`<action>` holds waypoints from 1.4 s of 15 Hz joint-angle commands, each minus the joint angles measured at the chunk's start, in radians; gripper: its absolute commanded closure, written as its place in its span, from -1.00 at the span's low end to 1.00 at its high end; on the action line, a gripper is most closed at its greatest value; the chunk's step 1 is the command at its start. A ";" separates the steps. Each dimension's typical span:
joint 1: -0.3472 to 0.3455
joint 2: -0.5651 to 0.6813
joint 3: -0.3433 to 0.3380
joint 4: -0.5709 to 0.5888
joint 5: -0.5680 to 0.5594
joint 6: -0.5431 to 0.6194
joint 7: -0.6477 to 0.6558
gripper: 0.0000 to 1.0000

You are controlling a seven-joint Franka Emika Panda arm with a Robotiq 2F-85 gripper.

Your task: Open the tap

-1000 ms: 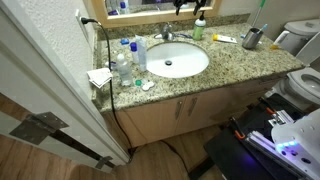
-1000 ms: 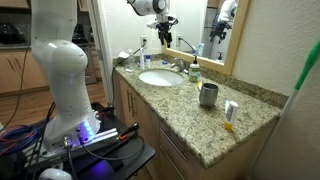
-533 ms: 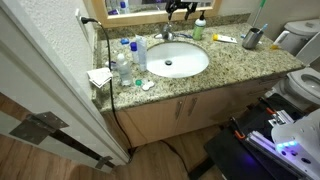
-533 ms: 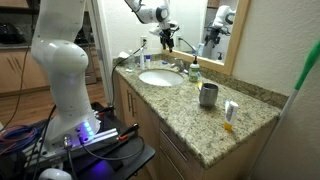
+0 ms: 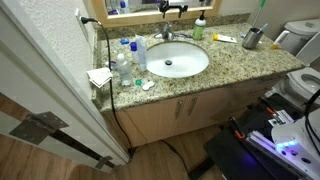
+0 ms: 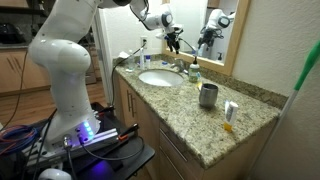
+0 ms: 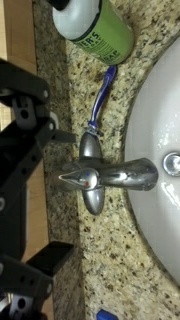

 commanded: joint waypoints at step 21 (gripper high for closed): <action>-0.024 0.217 -0.022 0.231 0.096 -0.068 -0.087 0.35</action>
